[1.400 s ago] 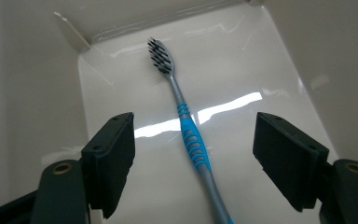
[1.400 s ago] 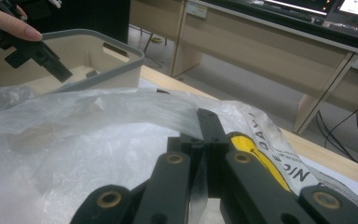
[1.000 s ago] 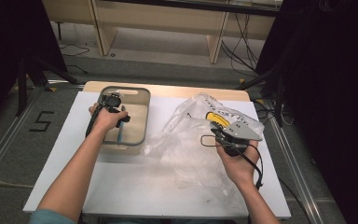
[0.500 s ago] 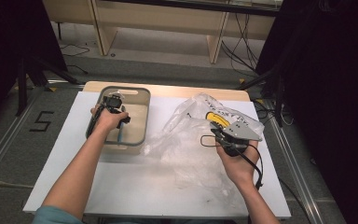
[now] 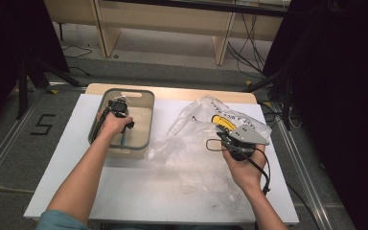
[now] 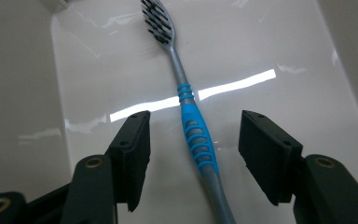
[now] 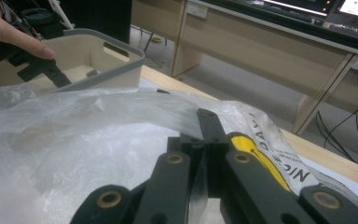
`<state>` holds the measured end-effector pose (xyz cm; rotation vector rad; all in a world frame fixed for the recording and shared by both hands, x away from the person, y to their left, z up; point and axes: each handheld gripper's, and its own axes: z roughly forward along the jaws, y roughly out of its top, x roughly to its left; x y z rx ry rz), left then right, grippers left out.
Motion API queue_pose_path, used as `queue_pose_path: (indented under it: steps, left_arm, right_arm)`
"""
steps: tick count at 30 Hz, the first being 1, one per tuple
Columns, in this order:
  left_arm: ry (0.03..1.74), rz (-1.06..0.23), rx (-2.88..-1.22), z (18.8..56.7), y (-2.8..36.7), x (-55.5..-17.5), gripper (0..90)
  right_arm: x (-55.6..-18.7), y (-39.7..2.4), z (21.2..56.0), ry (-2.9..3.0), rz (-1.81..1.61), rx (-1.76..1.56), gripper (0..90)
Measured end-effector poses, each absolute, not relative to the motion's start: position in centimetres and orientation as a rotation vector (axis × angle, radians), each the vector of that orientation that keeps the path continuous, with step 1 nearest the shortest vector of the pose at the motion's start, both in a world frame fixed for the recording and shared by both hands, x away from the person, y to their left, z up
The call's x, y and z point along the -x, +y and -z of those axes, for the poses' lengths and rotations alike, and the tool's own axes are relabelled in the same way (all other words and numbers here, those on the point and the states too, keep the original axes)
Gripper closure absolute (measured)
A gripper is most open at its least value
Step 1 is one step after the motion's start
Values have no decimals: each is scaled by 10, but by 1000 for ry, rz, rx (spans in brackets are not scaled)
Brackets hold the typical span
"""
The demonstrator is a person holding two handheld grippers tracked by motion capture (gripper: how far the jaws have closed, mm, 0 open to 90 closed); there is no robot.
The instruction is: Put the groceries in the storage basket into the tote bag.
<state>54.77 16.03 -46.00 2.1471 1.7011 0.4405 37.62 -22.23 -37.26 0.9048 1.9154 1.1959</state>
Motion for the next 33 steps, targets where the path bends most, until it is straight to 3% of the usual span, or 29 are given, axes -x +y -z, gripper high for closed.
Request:
queue_pose_path:
  steps: [33]
  left_arm:
    - [1756, -370, -2131, 461, 159, -550, 700]
  right_arm:
    - [-375, -223, 371, 1905, -1198, -902, 900]
